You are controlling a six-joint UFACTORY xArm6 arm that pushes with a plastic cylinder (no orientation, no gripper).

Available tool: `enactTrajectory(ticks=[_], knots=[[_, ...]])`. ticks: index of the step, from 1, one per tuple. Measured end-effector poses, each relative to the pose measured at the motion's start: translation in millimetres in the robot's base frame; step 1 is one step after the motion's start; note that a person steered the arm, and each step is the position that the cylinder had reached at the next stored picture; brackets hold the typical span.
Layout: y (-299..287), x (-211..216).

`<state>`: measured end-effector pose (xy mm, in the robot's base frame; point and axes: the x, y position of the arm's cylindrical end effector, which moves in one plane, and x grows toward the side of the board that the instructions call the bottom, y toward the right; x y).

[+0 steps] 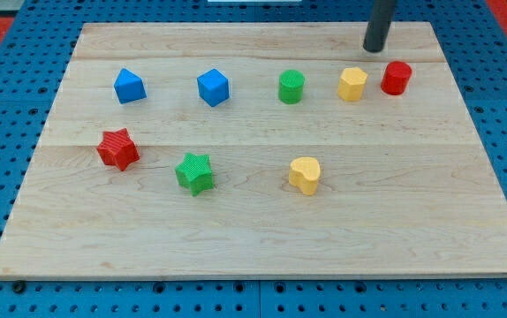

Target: Point your arm to the red star

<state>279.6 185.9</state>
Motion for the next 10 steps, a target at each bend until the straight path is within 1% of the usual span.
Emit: enactTrajectory(ticks=[1,2,3,4,5,6,7,8,9,10], knots=[[11,9],[23,-7],[36,21],[40,15],[100,35],[112,138],[103,232],[58,270],[-12,233],[-29,273]])
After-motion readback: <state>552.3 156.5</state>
